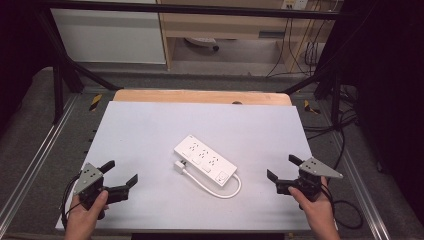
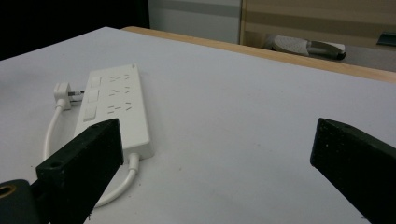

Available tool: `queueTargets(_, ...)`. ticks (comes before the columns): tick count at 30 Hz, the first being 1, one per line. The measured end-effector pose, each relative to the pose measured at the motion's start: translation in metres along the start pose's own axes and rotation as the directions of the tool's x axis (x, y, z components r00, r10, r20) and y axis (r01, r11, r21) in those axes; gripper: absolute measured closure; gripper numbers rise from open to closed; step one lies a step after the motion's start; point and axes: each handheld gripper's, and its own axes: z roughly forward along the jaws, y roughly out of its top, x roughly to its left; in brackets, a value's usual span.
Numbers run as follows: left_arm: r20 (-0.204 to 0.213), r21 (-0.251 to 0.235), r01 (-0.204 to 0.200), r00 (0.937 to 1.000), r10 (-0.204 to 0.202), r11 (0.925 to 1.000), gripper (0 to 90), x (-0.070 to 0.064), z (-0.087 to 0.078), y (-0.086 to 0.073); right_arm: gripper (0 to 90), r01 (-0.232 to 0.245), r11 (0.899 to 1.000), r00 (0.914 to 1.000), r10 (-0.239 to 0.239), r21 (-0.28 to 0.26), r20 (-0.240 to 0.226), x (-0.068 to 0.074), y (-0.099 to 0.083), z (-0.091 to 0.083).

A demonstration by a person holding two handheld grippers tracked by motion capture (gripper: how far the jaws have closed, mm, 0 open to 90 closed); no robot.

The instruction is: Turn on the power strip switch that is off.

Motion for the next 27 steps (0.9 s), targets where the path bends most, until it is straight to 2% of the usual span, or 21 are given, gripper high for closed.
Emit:
queueTargets(6,0.001,0.002,-0.001,1.0000,0.001,1.0000,5.2,0.000,0.000,0.000,3.3,-0.013,1.000,0.9999,0.013,-0.004,-0.007,0.001,0.005,-0.003)
queueTargets(15,0.004,0.008,-0.003,1.0000,0.003,1.0000,5.2,0.000,0.001,-0.001,2.9,-0.008,1.000,0.9999,0.008,-0.009,-0.010,0.002,0.010,-0.006)
queueTargets(20,0.003,0.014,-0.001,1.0000,0.001,0.9999,5.2,0.000,0.001,-0.001,3.2,-0.008,1.000,0.9993,0.007,-0.020,-0.037,0.009,0.019,-0.007)
queueTargets(27,0.004,0.023,-0.005,1.0000,0.004,0.9997,5.2,0.000,0.002,-0.002,4.2,-0.037,0.999,0.9963,0.035,-0.027,-0.079,0.015,0.029,-0.009)
